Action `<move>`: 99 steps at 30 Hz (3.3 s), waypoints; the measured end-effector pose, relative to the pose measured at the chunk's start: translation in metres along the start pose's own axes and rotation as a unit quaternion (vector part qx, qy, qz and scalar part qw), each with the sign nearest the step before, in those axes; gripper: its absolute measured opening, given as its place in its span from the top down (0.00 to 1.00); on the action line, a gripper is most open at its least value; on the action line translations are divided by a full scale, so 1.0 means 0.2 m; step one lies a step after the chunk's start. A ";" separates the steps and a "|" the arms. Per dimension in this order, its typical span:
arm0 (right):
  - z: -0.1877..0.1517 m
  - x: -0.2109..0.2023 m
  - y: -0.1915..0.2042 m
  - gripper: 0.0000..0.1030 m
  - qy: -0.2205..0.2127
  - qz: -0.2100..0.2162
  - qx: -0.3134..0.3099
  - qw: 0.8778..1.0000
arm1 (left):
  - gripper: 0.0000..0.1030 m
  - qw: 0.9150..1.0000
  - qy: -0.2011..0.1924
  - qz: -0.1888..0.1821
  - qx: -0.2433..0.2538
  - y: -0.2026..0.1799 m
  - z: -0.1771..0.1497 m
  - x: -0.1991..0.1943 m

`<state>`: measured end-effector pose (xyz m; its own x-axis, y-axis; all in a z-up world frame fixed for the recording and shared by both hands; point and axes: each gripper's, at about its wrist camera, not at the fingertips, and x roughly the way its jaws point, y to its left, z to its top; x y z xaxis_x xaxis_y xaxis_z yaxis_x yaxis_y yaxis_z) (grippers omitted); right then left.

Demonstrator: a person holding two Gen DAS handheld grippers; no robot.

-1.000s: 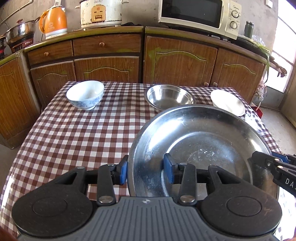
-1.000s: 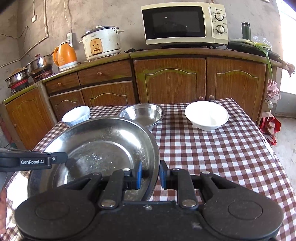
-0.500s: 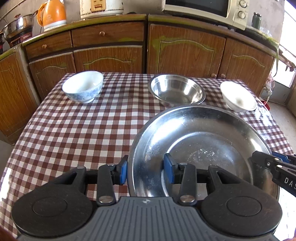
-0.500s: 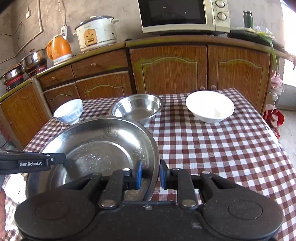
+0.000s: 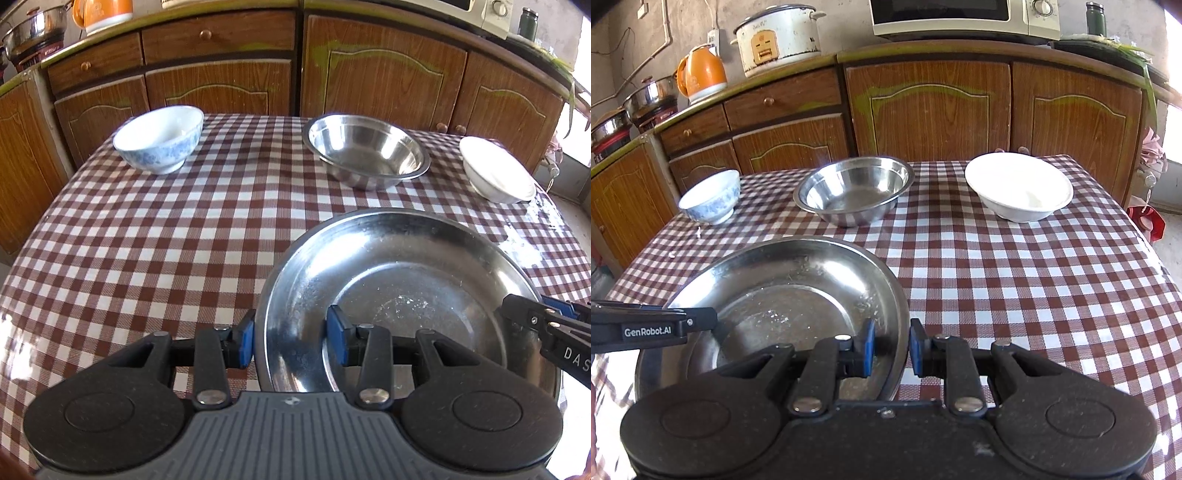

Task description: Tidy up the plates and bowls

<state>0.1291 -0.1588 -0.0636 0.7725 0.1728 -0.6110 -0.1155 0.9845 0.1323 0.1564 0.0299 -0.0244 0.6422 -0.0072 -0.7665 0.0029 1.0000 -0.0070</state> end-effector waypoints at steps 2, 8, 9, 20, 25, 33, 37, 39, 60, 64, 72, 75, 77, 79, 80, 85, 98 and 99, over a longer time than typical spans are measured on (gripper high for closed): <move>-0.01 0.02 0.00 0.75 0.000 -0.002 -0.002 1.000 | 0.60 1.000 0.001 0.000 -0.003 0.00 0.00 0.01; -0.01 0.06 0.00 0.75 0.004 -0.003 -0.006 1.000 | 0.60 1.000 0.003 0.001 -0.005 0.00 -0.01 0.05; -0.02 0.07 0.00 0.75 0.004 -0.004 -0.007 1.000 | 0.60 1.000 0.002 0.001 -0.005 0.00 -0.01 0.06; -0.05 0.11 0.00 0.75 0.007 -0.005 -0.017 1.000 | 0.60 1.000 0.002 -0.001 -0.013 0.01 -0.04 0.10; -0.07 0.13 0.00 0.75 0.010 -0.005 -0.020 1.000 | 0.60 1.000 0.004 -0.001 -0.016 0.01 -0.06 0.13; -0.08 0.15 0.00 0.75 0.010 -0.004 -0.020 1.000 | 0.60 1.000 0.001 0.004 -0.014 0.01 -0.07 0.15; -0.08 0.15 0.00 0.73 0.009 -0.005 -0.024 1.000 | 0.60 1.000 0.000 0.005 -0.011 0.01 -0.07 0.14; -0.09 0.13 0.00 0.69 0.002 -0.004 -0.027 1.000 | 0.58 1.000 -0.005 0.012 -0.005 0.00 -0.07 0.12; 0.01 -0.48 -0.32 0.23 -0.033 0.200 0.145 0.968 | 0.42 0.996 -0.085 -0.005 0.028 -0.15 -0.10 -0.51; 0.04 -0.63 -0.23 0.23 -0.017 0.212 0.052 0.976 | 0.41 0.994 -0.101 -0.026 0.033 -0.21 -0.10 -0.59; 0.11 -0.86 -0.58 0.20 -0.112 0.338 0.255 0.899 | 0.36 0.988 -0.142 -0.014 0.051 -0.20 -0.07 -0.83; 0.24 -0.99 -0.70 0.20 -0.111 0.361 0.254 0.890 | 0.33 0.986 -0.157 -0.018 0.053 -0.20 -0.05 -0.93; 0.36 -1.11 -0.78 0.20 -0.131 0.346 0.232 0.899 | 0.32 0.985 -0.161 -0.024 0.056 -0.22 -0.03 -0.96; 0.49 -1.26 -0.81 0.20 -0.160 0.300 0.191 0.921 | 0.28 0.984 -0.166 -0.038 0.053 -0.24 -0.01 -0.98; 0.54 -1.32 -0.81 0.19 -0.173 0.271 0.170 0.932 | 0.26 0.983 -0.169 -0.044 0.051 -0.25 0.00 -0.99; 0.64 -1.50 -0.73 0.12 -0.232 0.144 0.070 0.959 | 0.24 0.982 -0.175 -0.052 0.042 -0.28 0.04 -0.97; 0.42 -0.81 -0.38 0.10 -0.165 0.019 -0.007 0.986 | 0.21 0.990 -0.135 0.010 0.026 -0.12 0.17 -0.78; 0.42 -0.77 -0.35 0.10 -0.157 0.015 -0.011 0.987 | 0.21 0.991 -0.133 0.014 0.026 -0.11 0.18 -0.76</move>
<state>0.0713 -0.2562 0.0867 0.9234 0.1865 -0.3353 -0.1519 0.9802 0.1269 0.0865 0.0094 0.1160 0.8215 0.0152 -0.5700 0.0171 0.9985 0.0511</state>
